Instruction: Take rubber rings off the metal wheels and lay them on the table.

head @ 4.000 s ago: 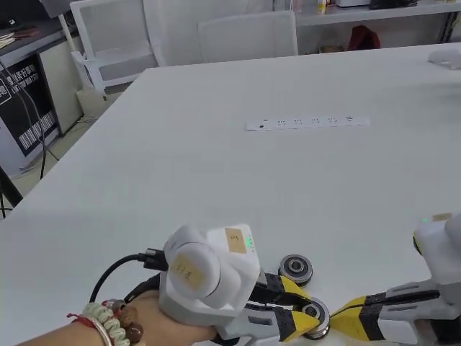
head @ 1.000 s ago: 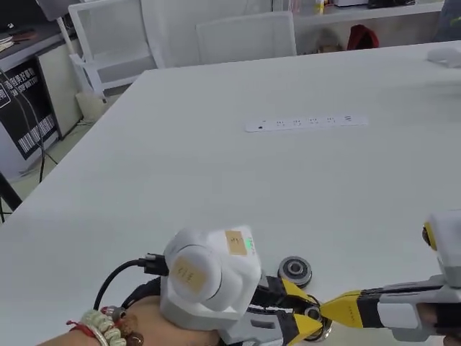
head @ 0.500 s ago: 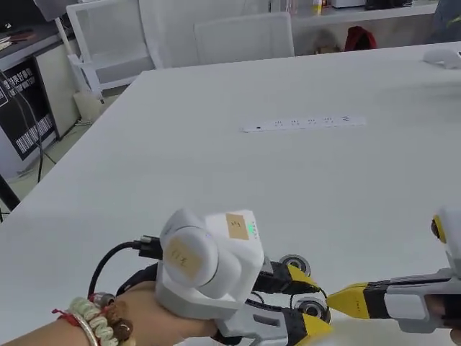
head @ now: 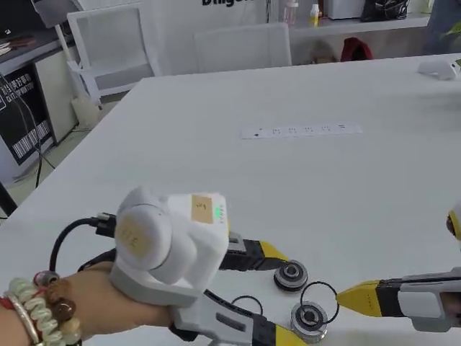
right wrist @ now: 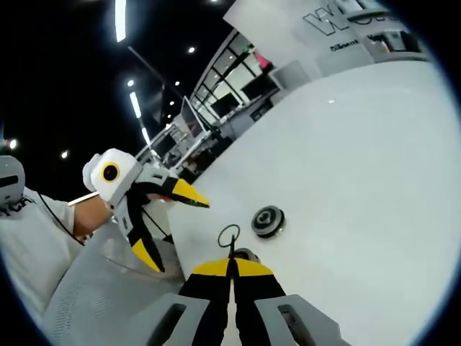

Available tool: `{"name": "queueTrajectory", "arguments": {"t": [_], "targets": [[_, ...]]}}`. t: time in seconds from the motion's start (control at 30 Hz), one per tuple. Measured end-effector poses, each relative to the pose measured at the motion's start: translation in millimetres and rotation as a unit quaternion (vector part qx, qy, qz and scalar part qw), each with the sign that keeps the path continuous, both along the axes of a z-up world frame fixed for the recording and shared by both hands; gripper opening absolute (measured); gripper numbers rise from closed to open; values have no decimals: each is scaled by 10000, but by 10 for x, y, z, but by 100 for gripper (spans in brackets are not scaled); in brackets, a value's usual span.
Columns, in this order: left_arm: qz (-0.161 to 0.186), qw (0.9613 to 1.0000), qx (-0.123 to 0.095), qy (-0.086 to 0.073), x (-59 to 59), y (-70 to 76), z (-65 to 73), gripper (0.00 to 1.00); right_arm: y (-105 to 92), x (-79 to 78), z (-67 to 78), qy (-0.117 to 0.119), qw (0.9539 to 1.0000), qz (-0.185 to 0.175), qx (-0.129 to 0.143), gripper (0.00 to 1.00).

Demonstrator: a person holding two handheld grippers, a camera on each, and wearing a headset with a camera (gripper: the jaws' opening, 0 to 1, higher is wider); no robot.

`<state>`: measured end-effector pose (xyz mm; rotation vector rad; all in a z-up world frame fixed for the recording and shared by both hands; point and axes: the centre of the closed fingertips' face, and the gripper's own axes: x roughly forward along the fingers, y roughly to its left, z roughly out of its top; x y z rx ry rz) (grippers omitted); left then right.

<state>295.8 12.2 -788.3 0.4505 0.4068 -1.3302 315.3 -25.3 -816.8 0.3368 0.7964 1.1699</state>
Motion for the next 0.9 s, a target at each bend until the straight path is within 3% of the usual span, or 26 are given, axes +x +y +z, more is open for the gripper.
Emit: {"name": "queueTrajectory", "arguments": {"t": [0.07, 0.1, 0.23, 0.53, 0.67, 0.9], "targets": [[91, 9999, -7, 60, -8, 69, 33, 63, -26, -3, 33, -16, 10000, -5, -10, 0], [180, 9996, 11, 211, -34, 111, 41, 68, -36, -3, 40, -30, 10000, -9, -23, 0], [201, 9998, 8, 97, -84, 233, 117, 74, -87, -6, 79, -152, 9998, 22, -150, 0], [816, 9966, -25, 53, -23, 606, 205, 82, -171, -10, 205, -338, 9990, 35, -275, 0], [1139, 9934, -98, 74, -16, 763, 224, 86, -189, -30, 279, -394, 9988, 59, -272, 0], [1537, 9878, -209, 107, -112, 983, 236, 90, -222, -16, 336, -528, 9978, 97, -381, 0]]}}
